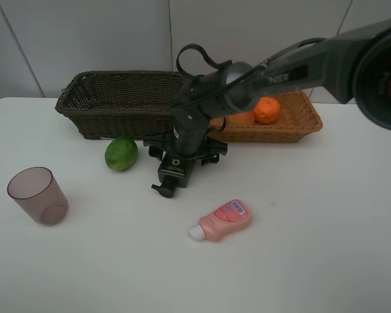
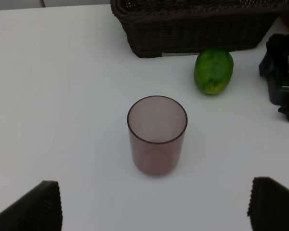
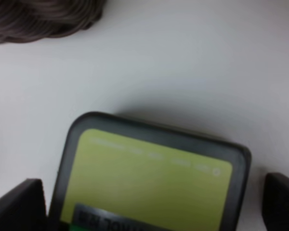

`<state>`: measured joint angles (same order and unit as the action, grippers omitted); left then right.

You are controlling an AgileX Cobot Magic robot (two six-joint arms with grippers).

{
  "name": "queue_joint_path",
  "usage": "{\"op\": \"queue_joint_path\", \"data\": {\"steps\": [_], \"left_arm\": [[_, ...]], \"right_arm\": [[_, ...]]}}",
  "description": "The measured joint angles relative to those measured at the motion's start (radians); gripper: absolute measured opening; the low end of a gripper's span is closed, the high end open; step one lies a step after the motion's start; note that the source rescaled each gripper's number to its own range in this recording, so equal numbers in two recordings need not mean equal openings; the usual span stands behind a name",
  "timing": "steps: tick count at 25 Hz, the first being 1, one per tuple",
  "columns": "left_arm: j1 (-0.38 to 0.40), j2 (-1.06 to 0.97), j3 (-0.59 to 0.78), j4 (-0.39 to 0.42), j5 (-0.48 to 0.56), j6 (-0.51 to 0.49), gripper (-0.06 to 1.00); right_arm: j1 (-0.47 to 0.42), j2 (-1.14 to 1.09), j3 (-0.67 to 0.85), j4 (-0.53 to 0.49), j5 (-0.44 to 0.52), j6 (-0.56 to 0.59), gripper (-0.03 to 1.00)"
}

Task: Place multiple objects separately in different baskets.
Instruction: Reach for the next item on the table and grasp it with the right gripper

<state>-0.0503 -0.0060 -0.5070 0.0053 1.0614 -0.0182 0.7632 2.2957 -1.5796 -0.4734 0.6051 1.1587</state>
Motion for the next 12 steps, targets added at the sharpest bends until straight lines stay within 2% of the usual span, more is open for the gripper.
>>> {"op": "queue_joint_path", "data": {"steps": [3,4,5,6,7,12], "left_arm": [[0.0,0.0,0.0,0.0,0.0,0.0,1.0],[0.0,0.0,0.0,0.0,0.0,0.0,1.0],[0.0,0.0,0.0,0.0,0.0,0.0,1.0],[0.0,0.0,0.0,0.0,0.0,0.0,1.0],[0.0,0.0,0.0,0.0,0.0,0.0,1.0],[0.0,0.0,0.0,0.0,0.0,0.0,1.0]], "right_arm": [[0.0,0.0,0.0,0.015,0.002,0.0,0.89],[0.0,0.0,0.0,0.018,0.007,-0.002,0.79],[0.0,0.0,0.0,0.023,0.007,-0.002,0.61],[0.0,0.0,0.0,0.028,0.007,-0.002,0.35],[0.0,0.0,0.0,0.031,0.009,-0.004,0.25],[0.0,0.0,0.0,0.035,0.019,-0.004,0.26]]}}
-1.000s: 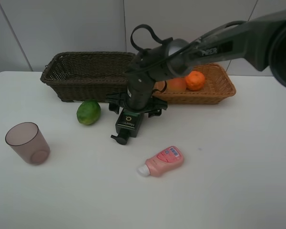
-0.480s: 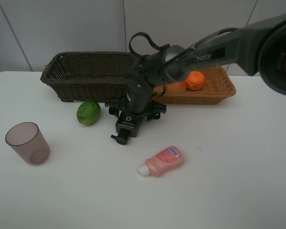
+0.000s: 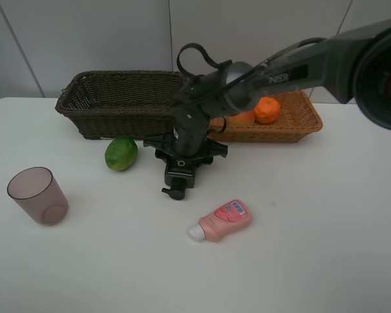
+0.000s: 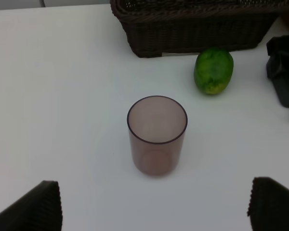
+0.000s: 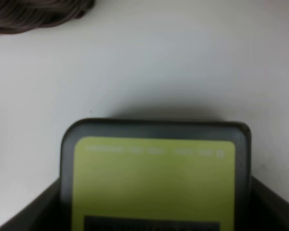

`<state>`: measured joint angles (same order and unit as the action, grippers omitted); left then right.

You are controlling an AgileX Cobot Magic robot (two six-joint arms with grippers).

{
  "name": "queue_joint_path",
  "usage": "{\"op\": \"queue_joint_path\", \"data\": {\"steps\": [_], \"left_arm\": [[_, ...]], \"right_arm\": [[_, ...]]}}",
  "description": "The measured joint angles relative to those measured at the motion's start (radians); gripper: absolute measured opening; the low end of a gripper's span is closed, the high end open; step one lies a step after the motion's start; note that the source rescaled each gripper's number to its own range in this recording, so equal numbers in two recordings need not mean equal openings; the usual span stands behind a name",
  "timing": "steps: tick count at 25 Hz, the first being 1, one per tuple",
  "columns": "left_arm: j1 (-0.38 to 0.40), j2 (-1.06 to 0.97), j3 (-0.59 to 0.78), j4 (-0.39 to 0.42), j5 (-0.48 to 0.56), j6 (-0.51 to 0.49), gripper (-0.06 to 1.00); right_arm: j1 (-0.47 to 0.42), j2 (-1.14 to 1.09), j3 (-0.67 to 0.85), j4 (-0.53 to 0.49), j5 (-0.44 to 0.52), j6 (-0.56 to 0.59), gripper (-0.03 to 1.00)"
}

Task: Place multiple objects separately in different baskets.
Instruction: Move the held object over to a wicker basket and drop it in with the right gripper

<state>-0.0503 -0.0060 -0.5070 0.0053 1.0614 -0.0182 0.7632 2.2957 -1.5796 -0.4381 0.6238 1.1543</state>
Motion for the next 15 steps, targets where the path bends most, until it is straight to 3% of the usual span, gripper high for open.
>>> {"op": "queue_joint_path", "data": {"steps": [12,15], "left_arm": [[0.0,0.0,0.0,0.0,0.0,0.0,1.0],[0.0,0.0,0.0,0.0,0.0,0.0,1.0]], "right_arm": [[0.0,-0.004,-0.003,0.008,0.016,-0.023,0.26],[0.0,-0.03,-0.003,0.018,0.068,-0.097,0.25]]}}
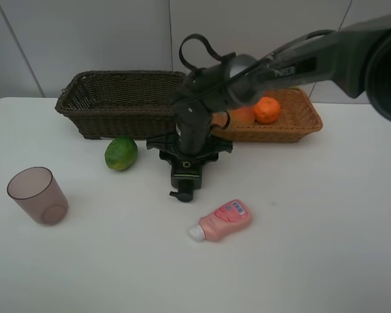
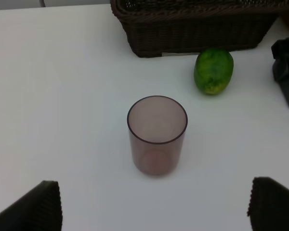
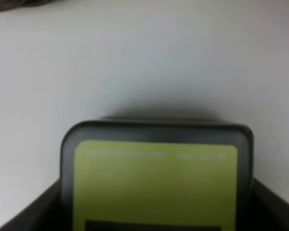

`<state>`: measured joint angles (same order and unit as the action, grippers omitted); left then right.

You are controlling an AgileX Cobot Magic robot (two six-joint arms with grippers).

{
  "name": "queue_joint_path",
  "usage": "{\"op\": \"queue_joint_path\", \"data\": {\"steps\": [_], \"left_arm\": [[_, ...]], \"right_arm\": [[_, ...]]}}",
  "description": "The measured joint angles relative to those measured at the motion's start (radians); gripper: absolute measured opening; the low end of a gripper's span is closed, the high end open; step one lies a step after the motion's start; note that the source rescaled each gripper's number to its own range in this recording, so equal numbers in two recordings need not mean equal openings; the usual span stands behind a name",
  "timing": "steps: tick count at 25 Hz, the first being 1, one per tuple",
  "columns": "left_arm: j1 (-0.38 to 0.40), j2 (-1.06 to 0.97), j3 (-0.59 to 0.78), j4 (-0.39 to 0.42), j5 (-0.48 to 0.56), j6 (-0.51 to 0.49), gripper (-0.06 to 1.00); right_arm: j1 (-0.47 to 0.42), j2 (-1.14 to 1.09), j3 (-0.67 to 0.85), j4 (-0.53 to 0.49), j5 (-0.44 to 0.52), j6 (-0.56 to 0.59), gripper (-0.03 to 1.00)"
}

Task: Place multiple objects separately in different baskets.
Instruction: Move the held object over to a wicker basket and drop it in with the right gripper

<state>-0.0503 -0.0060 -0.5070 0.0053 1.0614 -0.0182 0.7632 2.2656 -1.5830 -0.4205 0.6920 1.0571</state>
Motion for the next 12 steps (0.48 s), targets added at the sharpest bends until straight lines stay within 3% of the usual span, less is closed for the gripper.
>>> {"op": "queue_joint_path", "data": {"steps": [4,9,12], "left_arm": [[0.0,0.0,0.0,0.0,0.0,0.0,1.0],[0.0,0.0,0.0,0.0,0.0,0.0,1.0],[0.0,0.0,0.0,0.0,0.0,0.0,1.0]], "right_arm": [[0.0,-0.08,0.0,0.033,0.034,-0.214,0.23],[-0.006,-0.186,0.0,0.191,0.067,-0.569,0.23],[-0.008,-0.221,-0.001,0.239,0.086,-0.684,0.23]]}}
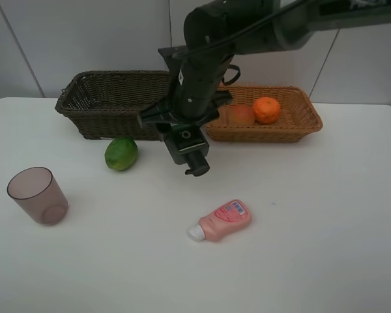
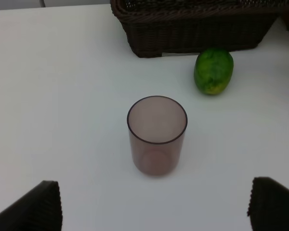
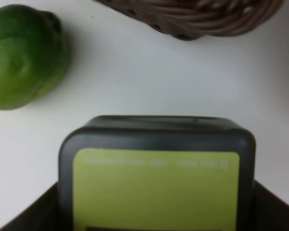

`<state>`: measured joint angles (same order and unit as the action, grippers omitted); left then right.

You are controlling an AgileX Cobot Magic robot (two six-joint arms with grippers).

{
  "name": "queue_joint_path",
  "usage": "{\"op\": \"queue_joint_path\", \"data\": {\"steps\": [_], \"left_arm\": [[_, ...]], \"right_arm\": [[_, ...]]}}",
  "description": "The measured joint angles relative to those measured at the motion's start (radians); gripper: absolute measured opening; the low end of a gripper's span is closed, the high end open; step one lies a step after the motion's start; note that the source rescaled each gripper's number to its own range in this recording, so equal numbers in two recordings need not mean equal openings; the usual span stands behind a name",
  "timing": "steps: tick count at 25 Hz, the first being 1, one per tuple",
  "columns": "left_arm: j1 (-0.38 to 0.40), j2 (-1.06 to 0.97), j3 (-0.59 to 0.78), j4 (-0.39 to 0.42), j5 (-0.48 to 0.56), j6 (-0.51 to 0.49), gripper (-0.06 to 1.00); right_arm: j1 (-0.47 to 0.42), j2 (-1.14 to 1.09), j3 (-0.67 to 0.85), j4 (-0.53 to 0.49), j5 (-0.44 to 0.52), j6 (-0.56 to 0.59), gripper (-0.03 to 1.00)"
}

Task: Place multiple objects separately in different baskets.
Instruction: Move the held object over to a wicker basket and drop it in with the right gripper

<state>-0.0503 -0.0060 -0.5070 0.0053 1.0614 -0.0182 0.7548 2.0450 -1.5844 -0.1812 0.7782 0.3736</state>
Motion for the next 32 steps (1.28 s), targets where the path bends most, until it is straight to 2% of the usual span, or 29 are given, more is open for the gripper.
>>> {"op": "queue_joint_path", "data": {"steps": [6,9,13,17,21,27,32], "left_arm": [[0.0,0.0,0.0,0.0,0.0,0.0,1.0],[0.0,0.0,0.0,0.0,0.0,0.0,1.0],[0.0,0.0,0.0,0.0,0.0,0.0,1.0],[0.0,0.0,0.0,0.0,0.0,0.0,1.0],[0.0,0.0,0.0,0.0,0.0,0.0,1.0],[0.0,0.0,0.0,0.0,0.0,0.0,1.0],[0.0,0.0,0.0,0.0,0.0,0.0,1.0]], "right_arm": [[0.0,-0.01,-0.106,0.024,0.053,-0.13,0.23],[-0.003,-0.01,-0.172,0.024,0.001,-0.154,0.23],[-0.024,-0.01,-0.198,0.022,-0.191,-0.155,0.23],[-0.039,0.007,-0.199,0.02,-0.436,-0.155,0.23],[-0.056,0.059,-0.201,0.019,-0.634,-0.155,0.23],[-0.084,0.153,-0.201,0.018,-0.848,-0.157,0.23],[-0.105,0.205,-0.201,0.022,-0.96,-0.157,0.23]]}}
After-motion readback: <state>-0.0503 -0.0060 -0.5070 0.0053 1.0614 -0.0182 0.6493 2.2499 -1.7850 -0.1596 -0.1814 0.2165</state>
